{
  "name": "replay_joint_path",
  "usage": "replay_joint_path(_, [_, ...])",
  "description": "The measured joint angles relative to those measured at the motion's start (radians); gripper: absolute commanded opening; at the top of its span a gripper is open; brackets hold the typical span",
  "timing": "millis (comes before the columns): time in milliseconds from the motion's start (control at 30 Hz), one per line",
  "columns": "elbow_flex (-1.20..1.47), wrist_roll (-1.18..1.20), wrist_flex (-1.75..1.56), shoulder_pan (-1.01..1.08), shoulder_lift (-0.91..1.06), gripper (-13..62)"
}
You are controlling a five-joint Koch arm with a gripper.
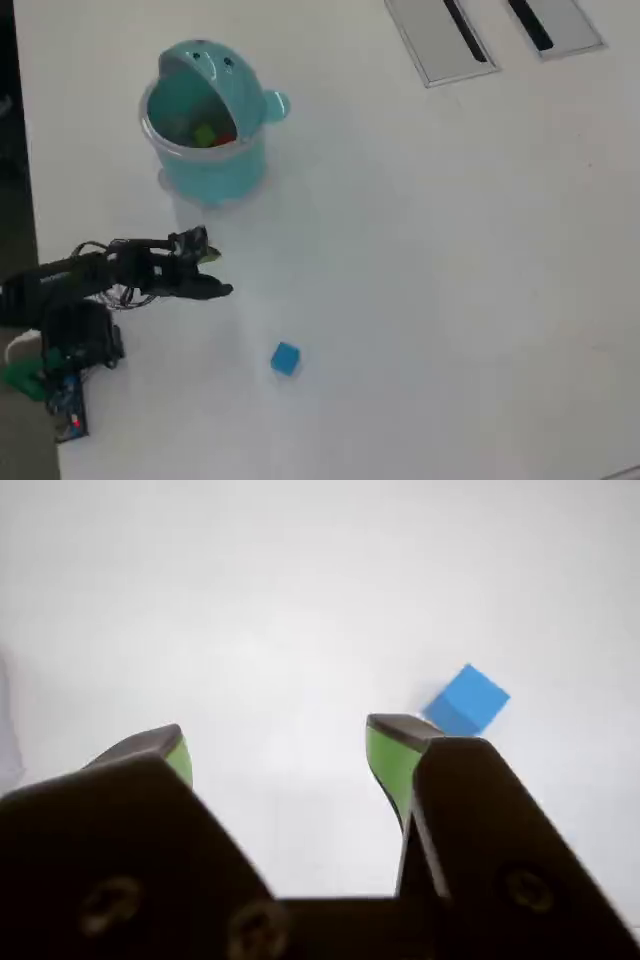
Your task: Grasp RGB lego blocks and put them in the bin one by one.
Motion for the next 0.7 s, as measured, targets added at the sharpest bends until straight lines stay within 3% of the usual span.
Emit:
replay_joint_path(467, [-0.112, 0.012, -0.1, 0.304, -0.356, 31.7])
replay_joint_path(700, [-0.112, 0.081, -0.107, 0.33, -0.396, 32.6])
